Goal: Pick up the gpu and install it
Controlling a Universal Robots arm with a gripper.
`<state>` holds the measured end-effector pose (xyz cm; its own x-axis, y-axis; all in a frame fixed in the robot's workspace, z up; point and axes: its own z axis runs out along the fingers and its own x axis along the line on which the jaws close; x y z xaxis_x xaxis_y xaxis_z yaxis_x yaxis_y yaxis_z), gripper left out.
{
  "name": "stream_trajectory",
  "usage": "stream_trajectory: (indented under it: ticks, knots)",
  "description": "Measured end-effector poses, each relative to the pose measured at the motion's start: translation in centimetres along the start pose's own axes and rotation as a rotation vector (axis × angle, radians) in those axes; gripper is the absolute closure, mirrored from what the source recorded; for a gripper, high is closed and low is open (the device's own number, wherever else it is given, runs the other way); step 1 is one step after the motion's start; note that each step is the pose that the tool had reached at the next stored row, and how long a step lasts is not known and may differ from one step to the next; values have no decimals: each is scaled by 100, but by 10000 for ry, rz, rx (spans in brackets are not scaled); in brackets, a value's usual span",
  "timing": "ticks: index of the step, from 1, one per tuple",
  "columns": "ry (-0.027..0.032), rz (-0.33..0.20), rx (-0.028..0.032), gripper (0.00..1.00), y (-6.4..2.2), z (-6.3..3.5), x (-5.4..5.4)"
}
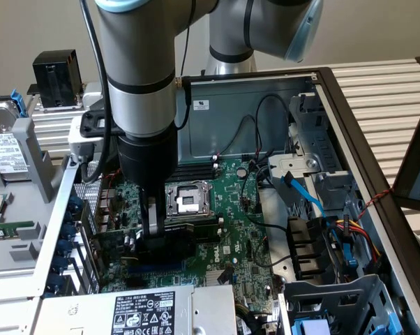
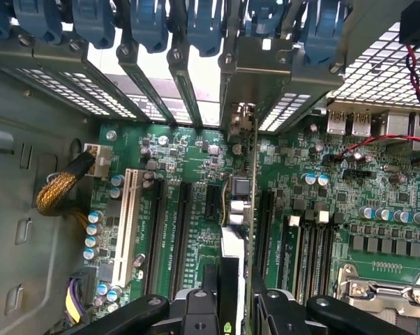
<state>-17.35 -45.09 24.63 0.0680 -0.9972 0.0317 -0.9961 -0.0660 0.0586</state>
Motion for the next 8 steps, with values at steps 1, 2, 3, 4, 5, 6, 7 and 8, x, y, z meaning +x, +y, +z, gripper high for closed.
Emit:
stream_trajectory:
  ticks: [1, 2, 3, 4, 5, 6, 7, 8]
  knots:
    - [-1, 0, 0, 73, 0, -8, 0]
    - [0, 0, -1, 73, 1, -24, 1]
    - [0, -1, 0, 73, -3, -38, 2]
    - [-2, -1, 0, 73, -13, -47, 2]
    - [-4, -2, 2, 73, -30, -54, 4]
    - [-4, -1, 0, 73, -39, -59, 5]
    - [-4, -1, -1, 73, -46, -66, 6]
    - [-4, -1, 0, 73, -52, -82, 7]
